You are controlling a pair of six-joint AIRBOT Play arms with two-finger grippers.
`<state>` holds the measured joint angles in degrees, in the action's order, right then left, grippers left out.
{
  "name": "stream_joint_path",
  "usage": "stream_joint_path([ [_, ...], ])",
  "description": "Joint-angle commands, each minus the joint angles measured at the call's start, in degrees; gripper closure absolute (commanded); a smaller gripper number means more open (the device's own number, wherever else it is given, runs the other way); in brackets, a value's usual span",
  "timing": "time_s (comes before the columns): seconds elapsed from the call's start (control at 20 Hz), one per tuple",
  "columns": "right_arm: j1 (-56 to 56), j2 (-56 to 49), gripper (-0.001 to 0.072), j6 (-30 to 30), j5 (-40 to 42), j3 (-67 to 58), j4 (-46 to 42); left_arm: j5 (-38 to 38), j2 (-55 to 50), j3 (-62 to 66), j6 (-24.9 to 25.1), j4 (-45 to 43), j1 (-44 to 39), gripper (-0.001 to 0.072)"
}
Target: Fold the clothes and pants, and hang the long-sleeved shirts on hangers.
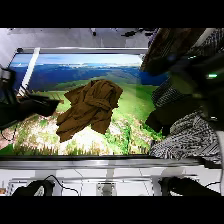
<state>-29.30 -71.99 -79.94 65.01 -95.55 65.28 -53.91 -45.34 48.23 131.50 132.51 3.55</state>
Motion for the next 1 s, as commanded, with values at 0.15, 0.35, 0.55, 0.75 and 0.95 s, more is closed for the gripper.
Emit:
stream_joint_path([
  [0.15, 0.0, -12.1, 0.0040, -4.4, -13.6, 14.9, 17.7, -3.6, -12.6, -6.3, -2.6, -1.6, 0.0, 0.0106],
  [0.35, -0.2, -19.8, 0.0040, -12.2, -18.4, 16.1, 30.5, -3.6, -20.4, -6.3, -2.5, -1.6, 0.0, 0.0106],
  [0.55, -2.0, -23.5, 0.0040, -17.4, -20.9, 16.1, 36.3, -3.3, -25.6, -6.3, -2.5, -2.2, 0.0, 0.0106],
  [0.75, -4.9, -24.7, 0.0040, -23.5, -20.9, 16.1, 38.4, -5.0, -25.3, -6.0, -2.5, -3.6, 0.1, 0.0106],
  [0.95, -11.3, -24.7, 0.0042, -34.8, -22.9, 15.7, 43.8, -6.1, -15.1, -6.0, -2.6, -8.7, 0.8, 0.0106],
])
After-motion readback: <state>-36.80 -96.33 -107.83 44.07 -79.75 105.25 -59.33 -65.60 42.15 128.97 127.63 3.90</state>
